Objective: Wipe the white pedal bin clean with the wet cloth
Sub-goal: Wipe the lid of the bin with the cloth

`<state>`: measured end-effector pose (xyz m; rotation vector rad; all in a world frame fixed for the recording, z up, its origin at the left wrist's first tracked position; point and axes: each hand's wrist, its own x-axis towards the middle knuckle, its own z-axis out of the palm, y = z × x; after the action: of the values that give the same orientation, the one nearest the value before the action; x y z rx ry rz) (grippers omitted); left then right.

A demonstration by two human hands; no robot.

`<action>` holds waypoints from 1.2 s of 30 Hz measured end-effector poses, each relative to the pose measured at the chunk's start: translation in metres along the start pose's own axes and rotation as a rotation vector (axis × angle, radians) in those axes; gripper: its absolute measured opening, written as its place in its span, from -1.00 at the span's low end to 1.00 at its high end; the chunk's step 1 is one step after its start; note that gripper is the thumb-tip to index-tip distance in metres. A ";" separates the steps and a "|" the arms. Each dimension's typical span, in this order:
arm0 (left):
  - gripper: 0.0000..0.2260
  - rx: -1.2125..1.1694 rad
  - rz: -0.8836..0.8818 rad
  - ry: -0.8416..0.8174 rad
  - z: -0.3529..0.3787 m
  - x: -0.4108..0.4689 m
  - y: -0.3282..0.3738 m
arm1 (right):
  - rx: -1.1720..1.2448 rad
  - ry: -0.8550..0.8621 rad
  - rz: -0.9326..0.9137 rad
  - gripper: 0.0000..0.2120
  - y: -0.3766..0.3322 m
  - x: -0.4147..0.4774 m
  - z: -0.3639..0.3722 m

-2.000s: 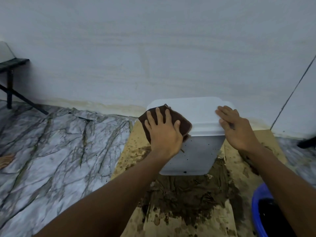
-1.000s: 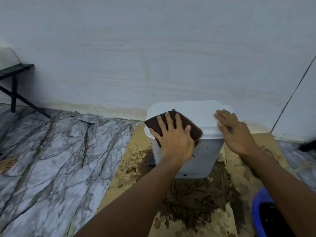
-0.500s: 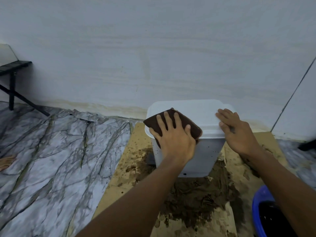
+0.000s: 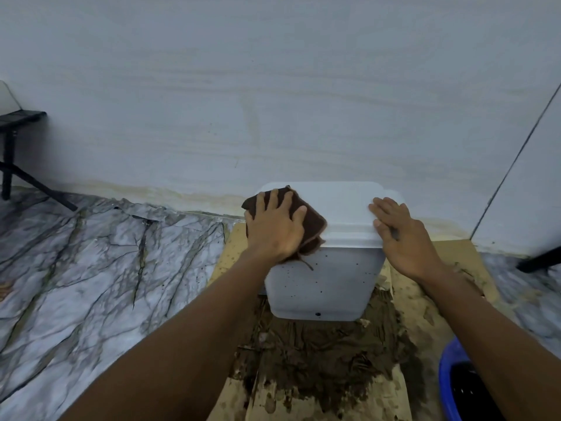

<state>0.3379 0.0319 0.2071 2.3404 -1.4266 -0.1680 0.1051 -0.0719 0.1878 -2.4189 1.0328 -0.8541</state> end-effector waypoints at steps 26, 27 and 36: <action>-0.38 0.310 0.434 0.069 0.014 -0.014 -0.010 | -0.039 -0.054 0.022 -0.61 0.003 -0.006 -0.008; -0.38 0.297 0.434 0.064 0.017 -0.011 0.003 | -0.044 -0.053 0.024 -0.61 0.003 -0.006 -0.008; -0.36 0.228 0.520 0.025 0.021 0.005 0.021 | 0.137 0.118 0.054 -0.58 0.010 -0.013 -0.019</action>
<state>0.3165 0.0134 0.1964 2.0333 -2.0722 0.1777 0.0803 -0.0709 0.1911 -2.2401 1.0409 -1.0247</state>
